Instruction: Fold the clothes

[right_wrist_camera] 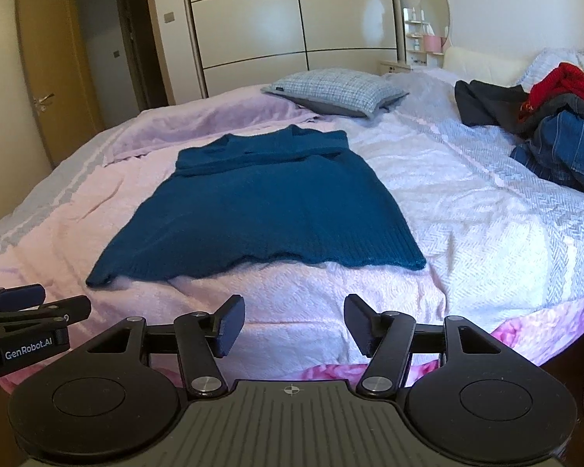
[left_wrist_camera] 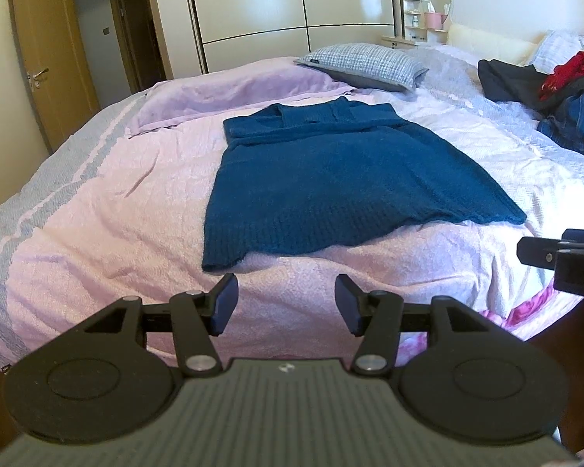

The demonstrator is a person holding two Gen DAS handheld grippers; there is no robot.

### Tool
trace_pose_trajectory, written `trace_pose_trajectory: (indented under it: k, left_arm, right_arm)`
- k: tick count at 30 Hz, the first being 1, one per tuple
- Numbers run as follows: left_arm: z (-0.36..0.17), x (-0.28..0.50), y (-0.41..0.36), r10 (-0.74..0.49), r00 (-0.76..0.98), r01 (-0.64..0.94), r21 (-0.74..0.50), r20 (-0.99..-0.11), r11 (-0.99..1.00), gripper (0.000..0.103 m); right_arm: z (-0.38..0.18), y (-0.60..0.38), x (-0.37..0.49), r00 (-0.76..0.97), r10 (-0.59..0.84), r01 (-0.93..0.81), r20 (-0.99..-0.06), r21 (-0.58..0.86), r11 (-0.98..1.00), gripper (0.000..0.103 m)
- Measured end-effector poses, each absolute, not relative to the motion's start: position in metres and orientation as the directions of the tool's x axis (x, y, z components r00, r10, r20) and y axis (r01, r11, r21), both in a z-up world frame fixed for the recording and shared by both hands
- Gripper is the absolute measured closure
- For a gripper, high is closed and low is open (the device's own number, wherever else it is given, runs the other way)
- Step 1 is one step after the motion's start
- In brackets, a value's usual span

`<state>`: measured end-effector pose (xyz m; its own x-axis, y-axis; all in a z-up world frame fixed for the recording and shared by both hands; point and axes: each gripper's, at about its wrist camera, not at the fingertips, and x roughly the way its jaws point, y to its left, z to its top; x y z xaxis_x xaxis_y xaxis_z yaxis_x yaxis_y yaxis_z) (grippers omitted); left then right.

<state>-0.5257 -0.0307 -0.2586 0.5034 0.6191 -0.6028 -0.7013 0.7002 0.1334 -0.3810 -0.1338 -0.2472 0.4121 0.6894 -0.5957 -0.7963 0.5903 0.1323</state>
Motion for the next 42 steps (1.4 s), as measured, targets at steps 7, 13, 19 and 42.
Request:
trace_pose_trajectory:
  k: [7,13,19,42]
  left_arm:
    - [-0.257,-0.529,-0.027,0.619,0.501,-0.708,0.125,-0.604,0.695,0.052]
    - [-0.253,-0.53,-0.02,0.629,0.484,-0.722,0.128,-0.608,0.68,0.051]
    - [-0.25,-0.515,-0.004,0.63,0.468,-0.731,0.13,-0.62,0.67,0.049]
    - [-0.291,-0.452,0.096,0.577,0.379,-0.831,0.008,-0.724,0.557,0.049]
  right_arm:
    - [-0.246,-0.128,-0.388,0.418,0.688,-0.806,-0.593,0.106,0.582,0.042]
    - [-0.244,-0.117,-0.393,0.423,0.692,-0.824,-0.585,0.068,0.562,0.042]
    - [-0.24,-0.103,-0.391,0.41,0.71,-0.845,-0.572,0.055,0.532,0.042]
    - [-0.279,-0.015,-0.273,0.287,0.643,-0.907,-0.71,0.014,0.421,0.042]
